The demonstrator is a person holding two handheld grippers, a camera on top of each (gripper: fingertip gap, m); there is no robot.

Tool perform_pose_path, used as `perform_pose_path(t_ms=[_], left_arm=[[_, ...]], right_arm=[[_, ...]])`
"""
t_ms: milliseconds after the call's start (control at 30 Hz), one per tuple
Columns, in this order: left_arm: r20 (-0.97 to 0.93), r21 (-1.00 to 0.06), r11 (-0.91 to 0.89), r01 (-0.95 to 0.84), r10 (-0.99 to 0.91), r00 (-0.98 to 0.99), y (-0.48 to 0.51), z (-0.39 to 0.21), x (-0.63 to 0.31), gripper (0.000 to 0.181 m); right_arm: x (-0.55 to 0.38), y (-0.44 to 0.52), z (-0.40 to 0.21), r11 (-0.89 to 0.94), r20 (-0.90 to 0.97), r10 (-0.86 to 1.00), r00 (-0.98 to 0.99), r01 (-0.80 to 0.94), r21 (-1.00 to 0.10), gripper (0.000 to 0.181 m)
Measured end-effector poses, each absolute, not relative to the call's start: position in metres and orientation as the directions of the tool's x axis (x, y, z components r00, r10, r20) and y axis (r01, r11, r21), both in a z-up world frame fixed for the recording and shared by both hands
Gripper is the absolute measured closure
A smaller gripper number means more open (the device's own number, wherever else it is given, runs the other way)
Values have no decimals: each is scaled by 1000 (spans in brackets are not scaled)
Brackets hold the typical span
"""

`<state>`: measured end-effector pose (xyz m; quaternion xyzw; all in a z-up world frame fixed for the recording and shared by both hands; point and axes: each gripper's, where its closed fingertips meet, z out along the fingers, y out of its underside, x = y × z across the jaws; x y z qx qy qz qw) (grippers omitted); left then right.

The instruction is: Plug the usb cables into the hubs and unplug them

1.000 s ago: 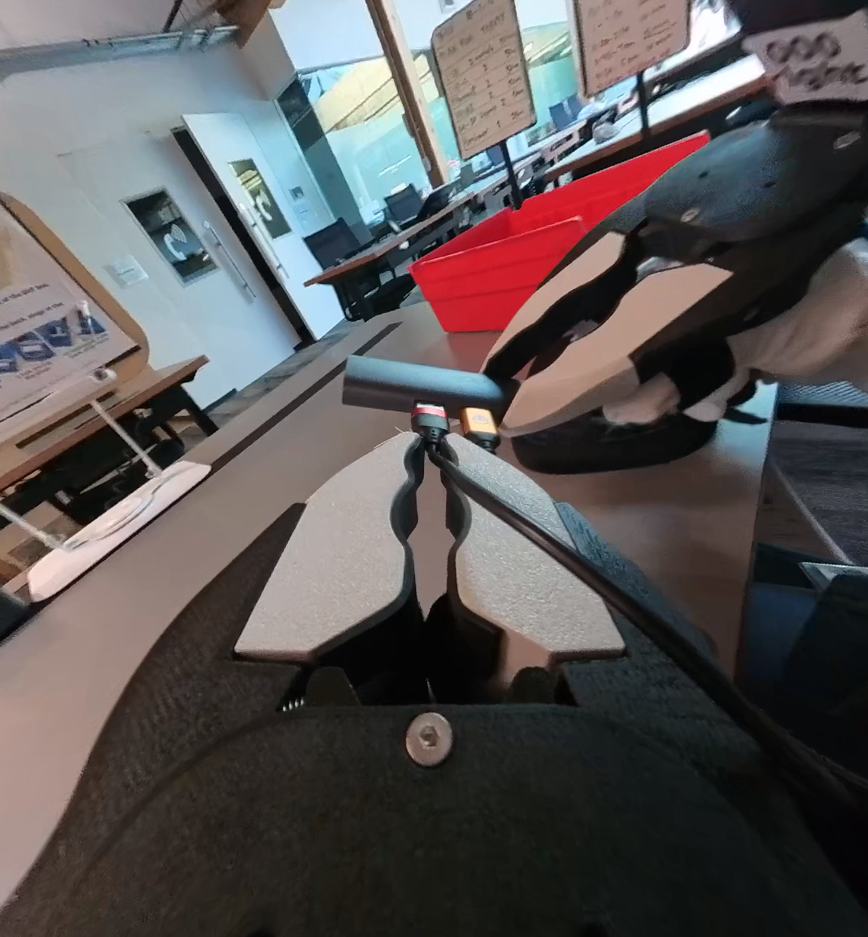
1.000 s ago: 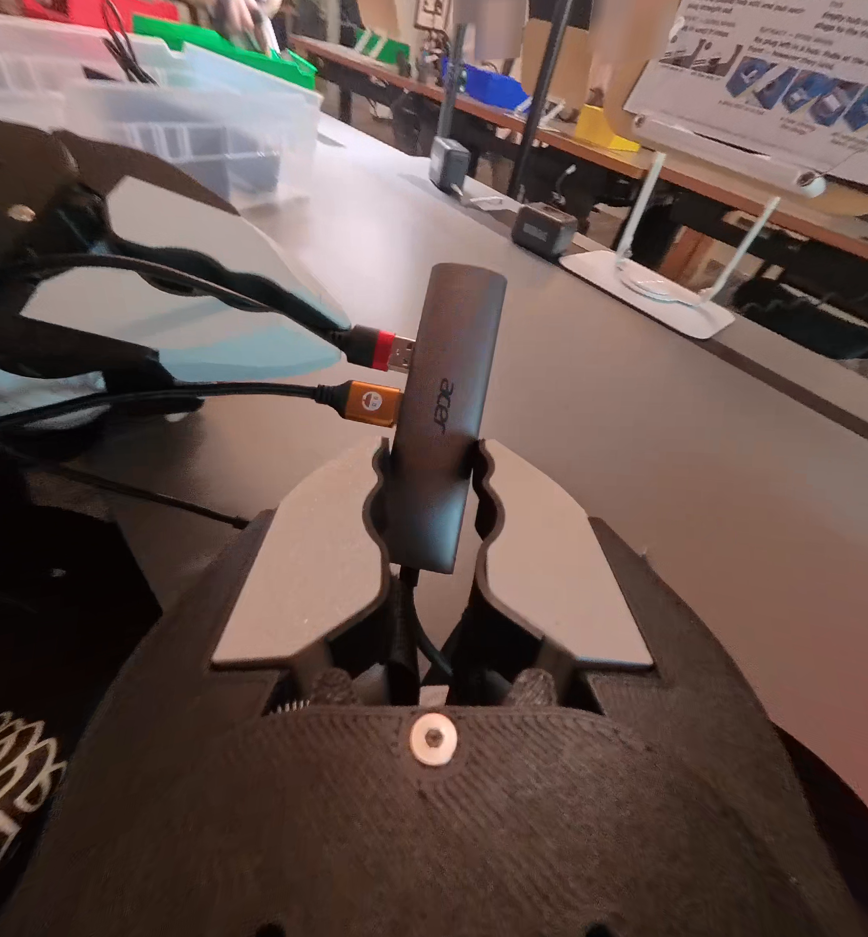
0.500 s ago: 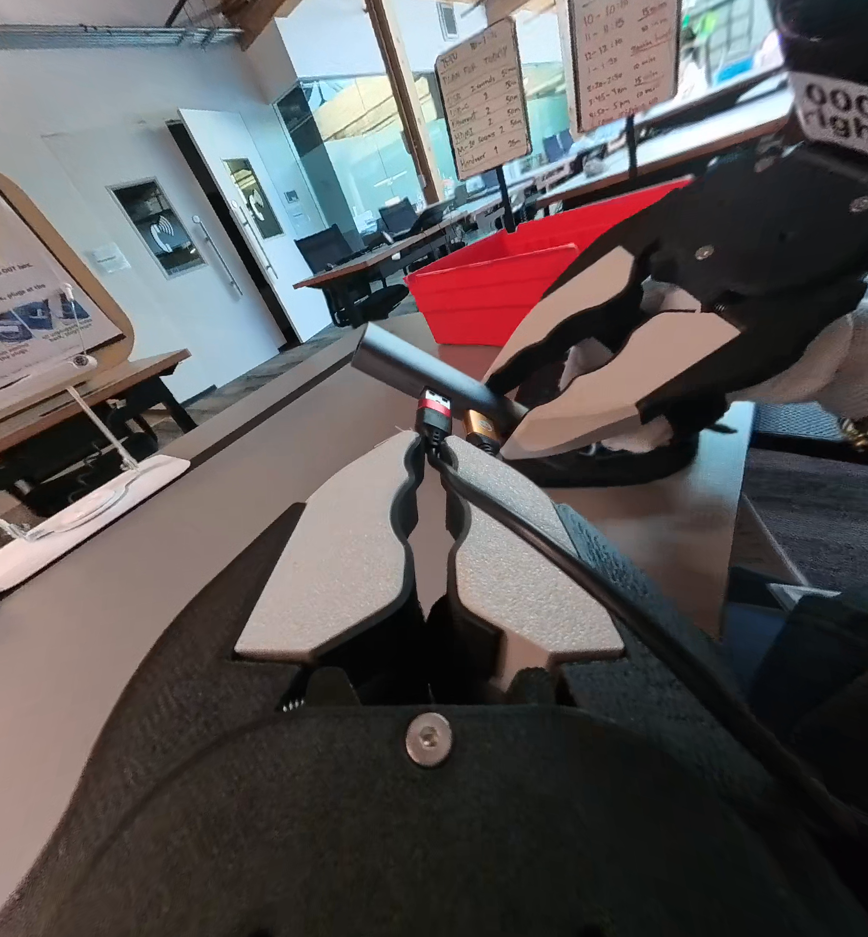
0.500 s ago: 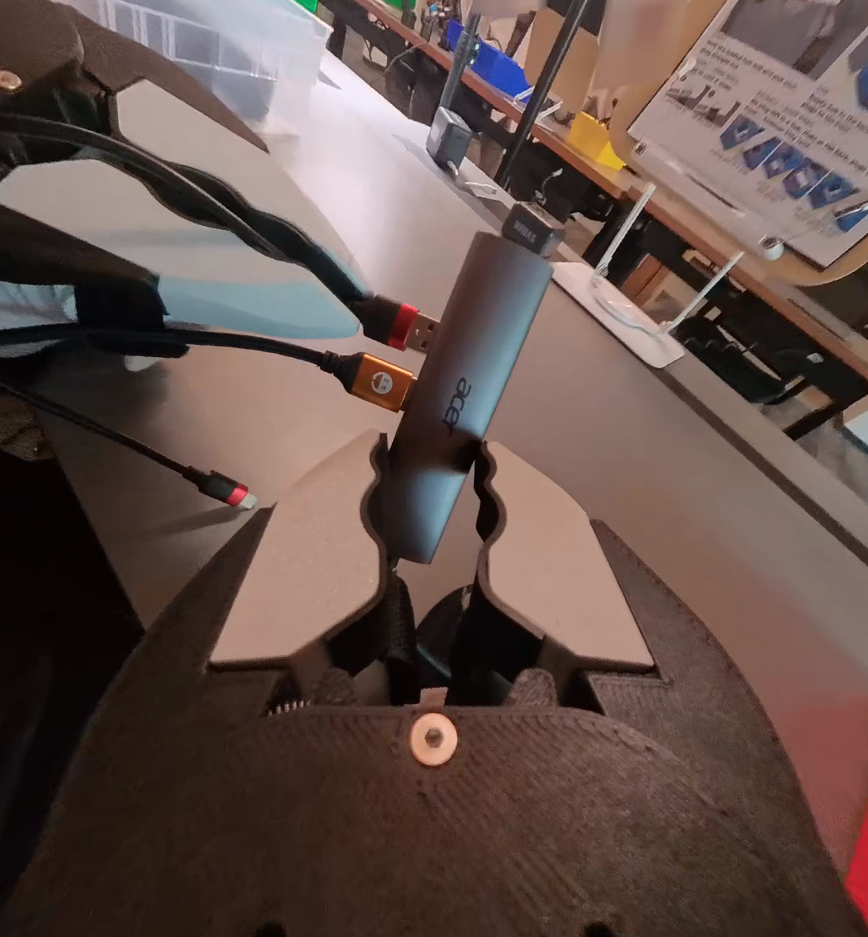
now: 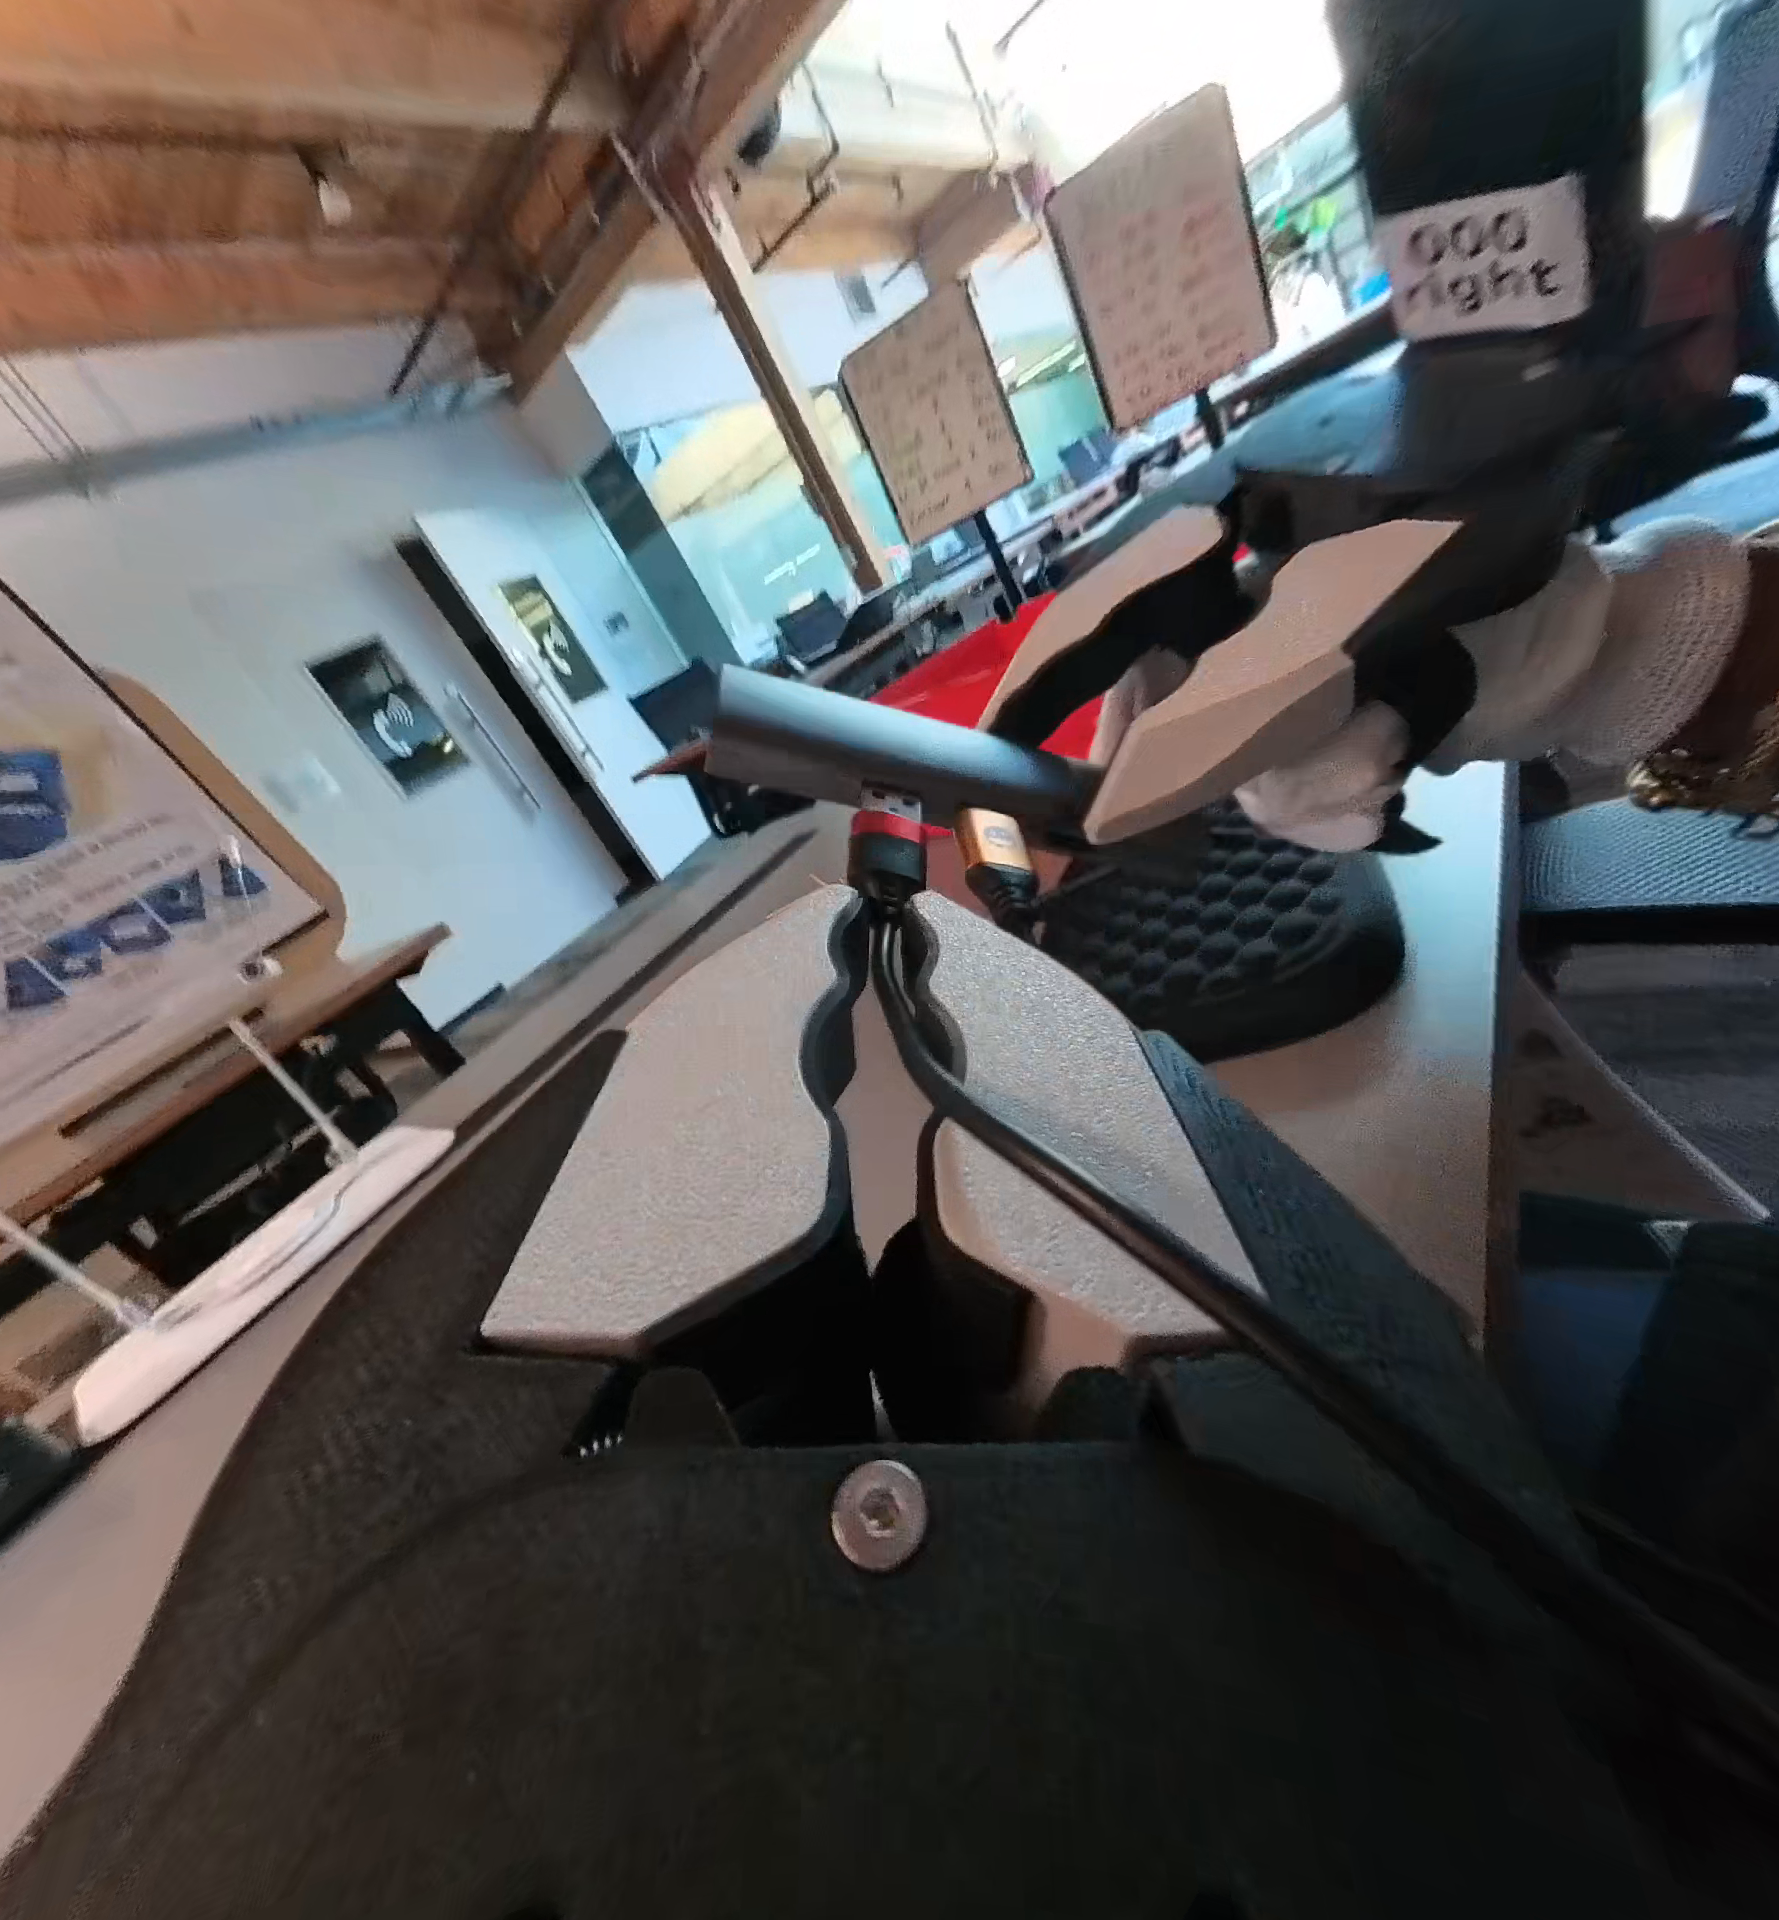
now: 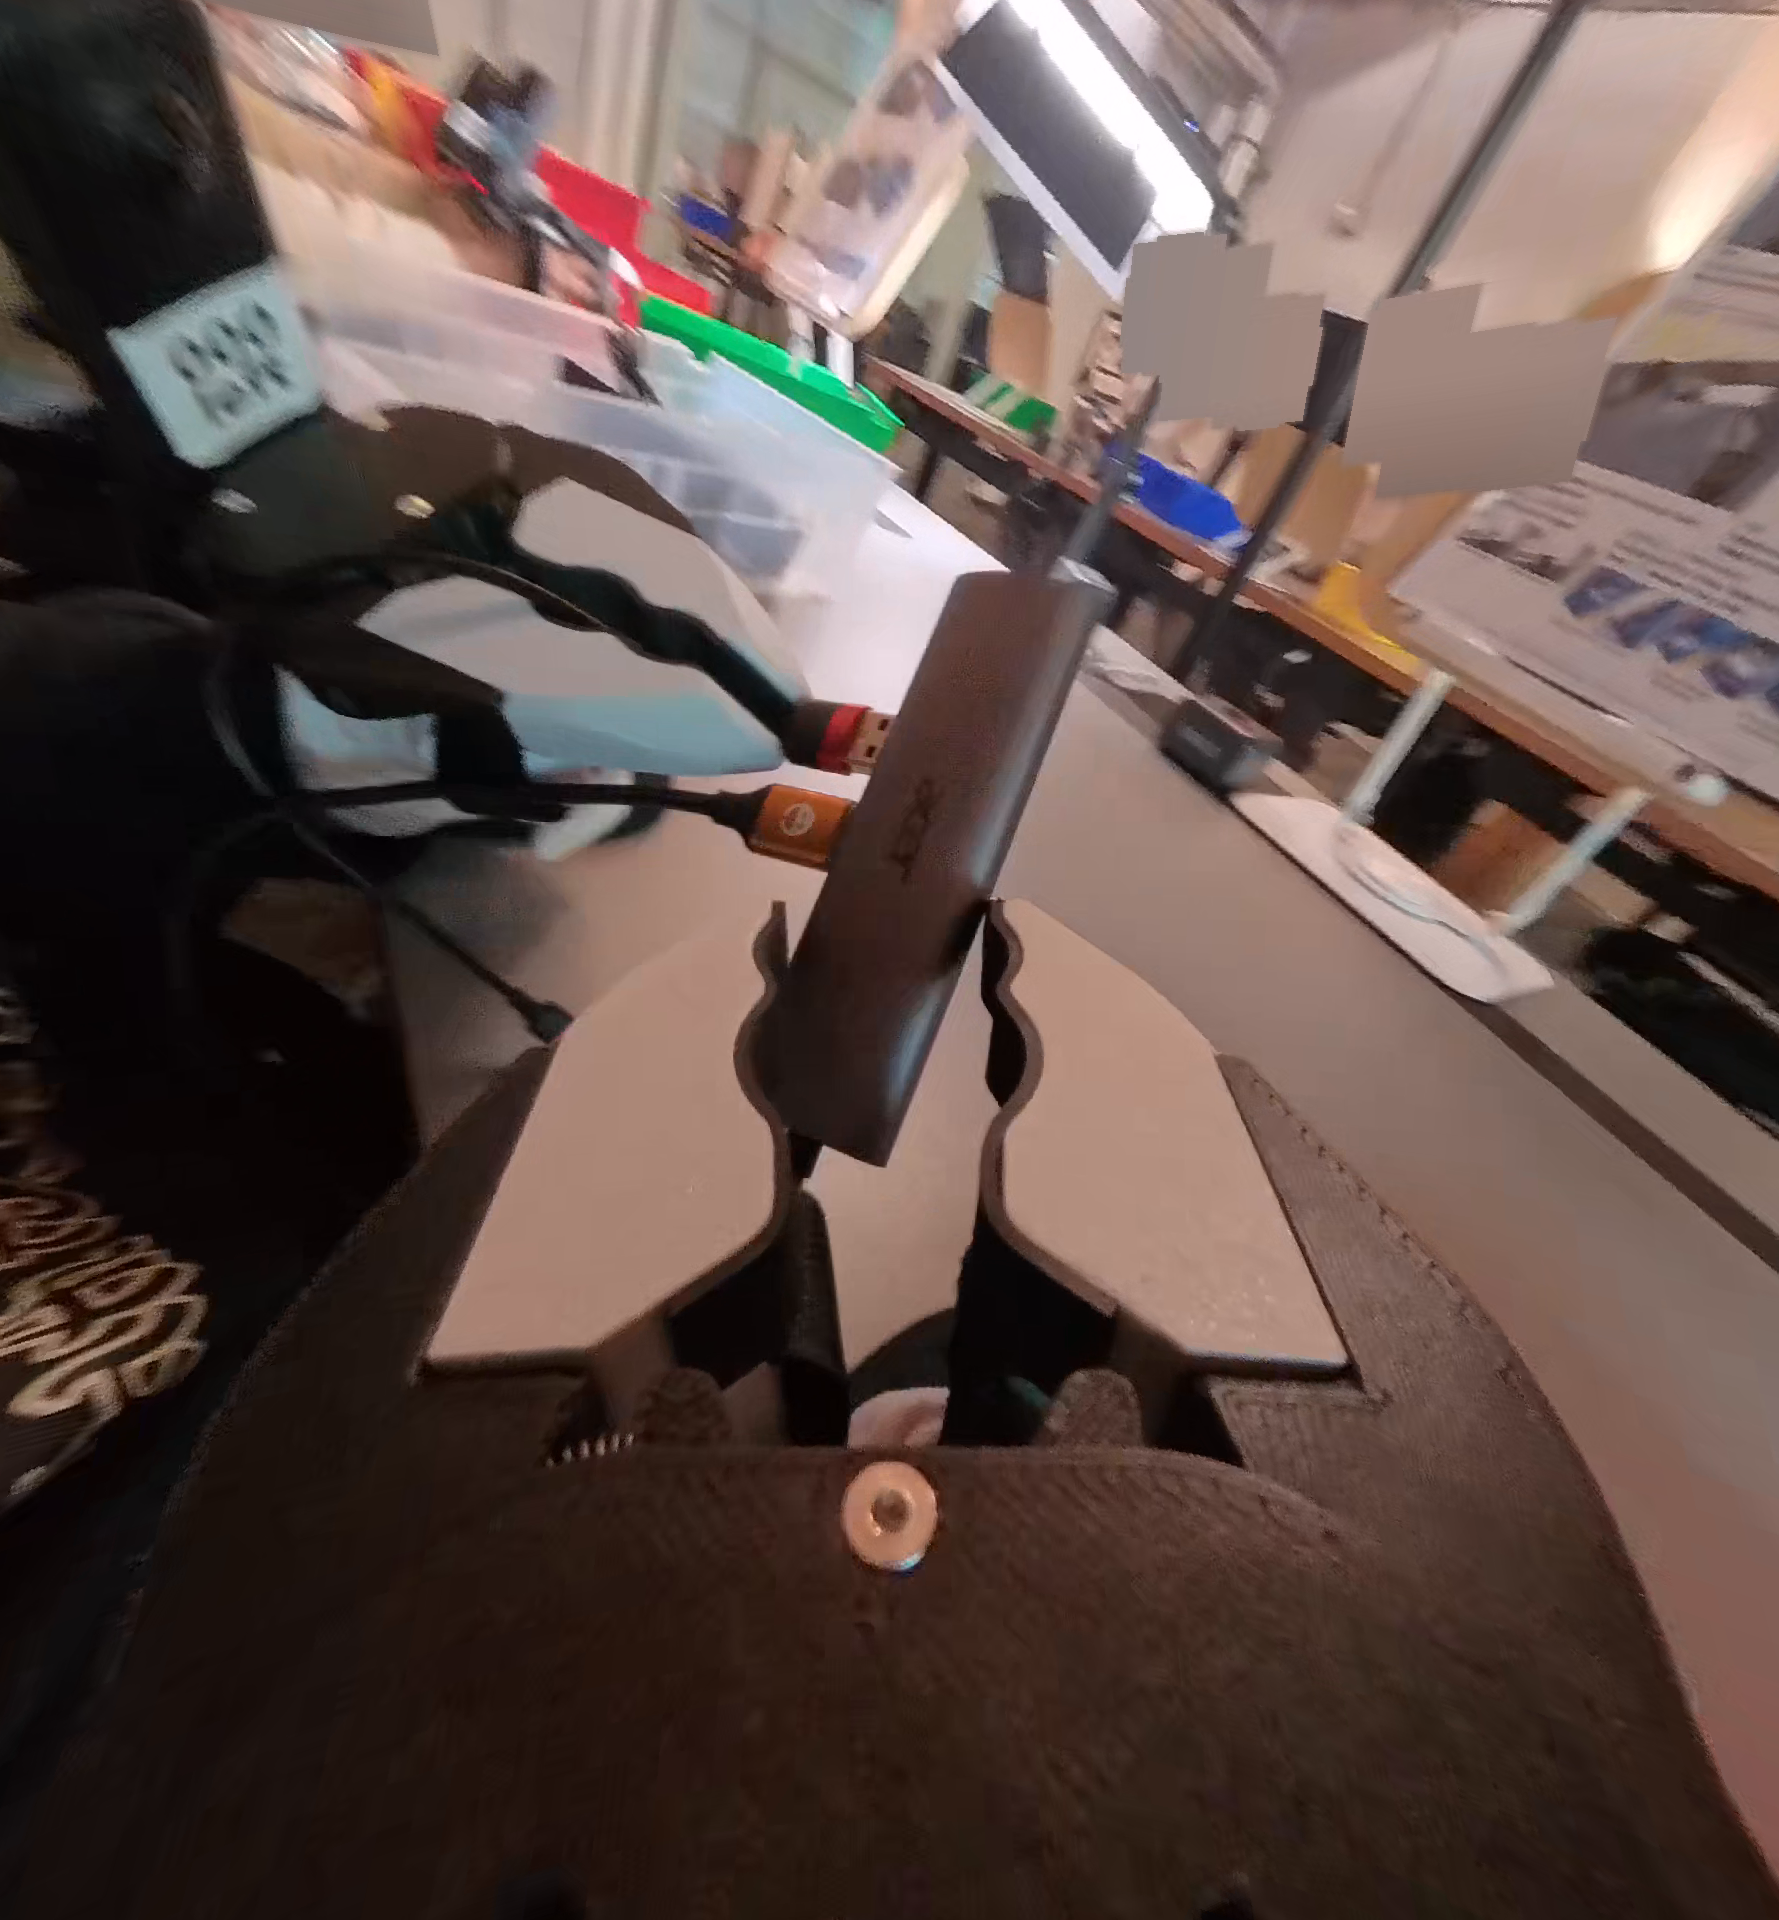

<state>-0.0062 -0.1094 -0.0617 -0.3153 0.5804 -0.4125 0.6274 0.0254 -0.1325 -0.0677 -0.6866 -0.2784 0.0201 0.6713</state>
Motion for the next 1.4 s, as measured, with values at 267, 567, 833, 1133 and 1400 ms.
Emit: perform_pose_path(t_ms=[267, 567, 833, 1133, 1400], left_arm=[[-465, -870, 447, 209, -884, -46, -114, -52, -14, 176], [-543, -838, 517, 178, -823, -166, -128, -58, -18, 176], [-537, -842, 504, 191, -816, -214, -136, -61, -18, 176], [-552, -833, 536, 134, -796, -247, -138, -66, -18, 176], [-483, -839, 543, 22, -726, -489, -144, -94, -33, 176]], right_arm=[[15, -139, -53, -44, -85, 674, 734, -75, -996, 148], [3, -148, -56, -360, -408, 771, 488, -194, -912, 164], [-7, -146, -56, -399, -439, 764, 473, -187, -897, 164], [-7, -144, -69, -484, -478, 668, 570, -155, -861, 163], [-28, -159, -96, -616, -544, 702, 459, 9, -788, 164]])
